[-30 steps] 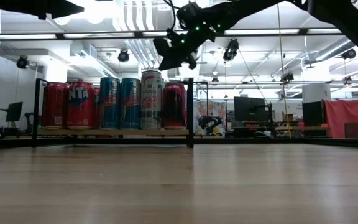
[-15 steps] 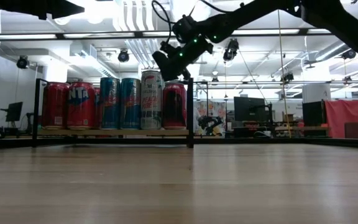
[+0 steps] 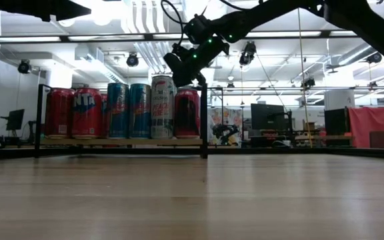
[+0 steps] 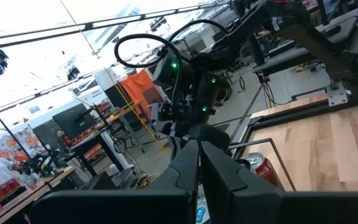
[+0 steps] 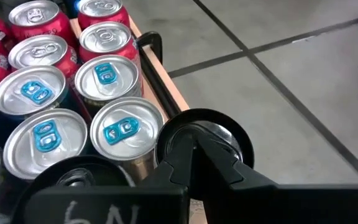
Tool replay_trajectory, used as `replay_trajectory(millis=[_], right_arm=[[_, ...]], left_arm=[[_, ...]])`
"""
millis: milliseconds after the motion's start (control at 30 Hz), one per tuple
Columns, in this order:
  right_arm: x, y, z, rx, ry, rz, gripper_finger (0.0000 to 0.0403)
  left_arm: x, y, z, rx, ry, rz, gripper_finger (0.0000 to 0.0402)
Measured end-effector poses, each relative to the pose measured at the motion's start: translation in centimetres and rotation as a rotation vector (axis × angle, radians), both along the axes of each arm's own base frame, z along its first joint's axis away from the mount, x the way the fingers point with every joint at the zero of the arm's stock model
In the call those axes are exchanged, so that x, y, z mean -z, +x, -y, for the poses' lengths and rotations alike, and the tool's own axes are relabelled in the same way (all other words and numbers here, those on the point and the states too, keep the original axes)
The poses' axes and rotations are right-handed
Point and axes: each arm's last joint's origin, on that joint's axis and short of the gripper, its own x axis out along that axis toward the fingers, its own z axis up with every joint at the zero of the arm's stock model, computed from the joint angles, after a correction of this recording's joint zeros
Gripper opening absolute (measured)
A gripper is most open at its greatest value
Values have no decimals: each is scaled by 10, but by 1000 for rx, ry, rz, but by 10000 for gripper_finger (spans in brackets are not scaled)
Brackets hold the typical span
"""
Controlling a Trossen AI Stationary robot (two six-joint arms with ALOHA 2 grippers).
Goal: Place canned beverage on shelf
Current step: Adjust the soda cans on the shelf
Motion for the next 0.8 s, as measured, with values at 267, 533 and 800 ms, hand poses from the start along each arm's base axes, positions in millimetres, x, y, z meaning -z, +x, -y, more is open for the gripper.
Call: replay_trajectory(millis=[267, 533, 800], right_arm=[[-15, 2, -7, -16, -5, -3, 9], [-29, -1, -4, 80, -58, 0, 9], [-6, -4, 7, 184, -20, -110, 9]], left_arm=[[0, 0, 0, 0, 0, -1, 0], [0, 1, 0, 0, 0, -2, 0], [0, 1, 0, 0, 2, -4, 0]])
